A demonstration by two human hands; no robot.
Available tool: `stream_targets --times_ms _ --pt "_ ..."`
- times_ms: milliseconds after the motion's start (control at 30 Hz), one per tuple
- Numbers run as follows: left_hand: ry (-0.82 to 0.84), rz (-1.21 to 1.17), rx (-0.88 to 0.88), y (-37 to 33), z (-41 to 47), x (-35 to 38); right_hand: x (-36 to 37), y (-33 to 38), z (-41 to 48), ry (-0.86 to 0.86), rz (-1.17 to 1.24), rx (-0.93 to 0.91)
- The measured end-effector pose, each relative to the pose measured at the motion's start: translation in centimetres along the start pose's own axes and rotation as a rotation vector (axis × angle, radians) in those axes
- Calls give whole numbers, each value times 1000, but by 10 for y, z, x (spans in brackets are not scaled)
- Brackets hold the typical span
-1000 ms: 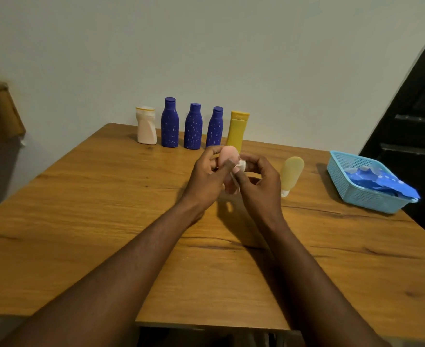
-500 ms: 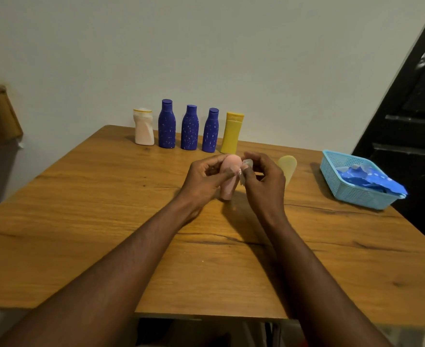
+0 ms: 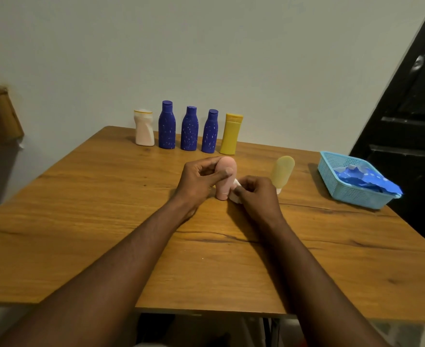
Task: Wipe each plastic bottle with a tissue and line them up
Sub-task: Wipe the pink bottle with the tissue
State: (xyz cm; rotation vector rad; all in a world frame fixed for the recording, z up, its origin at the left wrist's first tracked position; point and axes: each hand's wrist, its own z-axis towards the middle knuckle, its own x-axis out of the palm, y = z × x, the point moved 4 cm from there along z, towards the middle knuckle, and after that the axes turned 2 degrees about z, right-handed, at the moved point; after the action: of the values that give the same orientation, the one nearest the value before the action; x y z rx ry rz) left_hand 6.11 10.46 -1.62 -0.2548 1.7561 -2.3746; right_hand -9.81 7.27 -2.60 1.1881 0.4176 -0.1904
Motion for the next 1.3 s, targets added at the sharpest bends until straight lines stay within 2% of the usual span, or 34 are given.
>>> stream_targets --times_ms 267,367,567,667,867,1067,1300 --pt "48 39 37 2 1 3 -7 17 -1 -135 252 -146" --pt "40 51 41 2 2 4 -3 15 0 -90 285 -103" --pt "-10 66 67 2 1 1 6 3 -1 85 141 80" --pt "-18 87 83 2 2 2 0 7 -3 9 119 43" --pt "-34 107 94 2 4 3 -13 27 -10 -217 80 -183" --pt "-5 143 100 -2 2 5 -13 25 -10 -220 -9 -185" --pt "26 170 114 -14 3 21 -48 33 -18 -291 -62 -180"
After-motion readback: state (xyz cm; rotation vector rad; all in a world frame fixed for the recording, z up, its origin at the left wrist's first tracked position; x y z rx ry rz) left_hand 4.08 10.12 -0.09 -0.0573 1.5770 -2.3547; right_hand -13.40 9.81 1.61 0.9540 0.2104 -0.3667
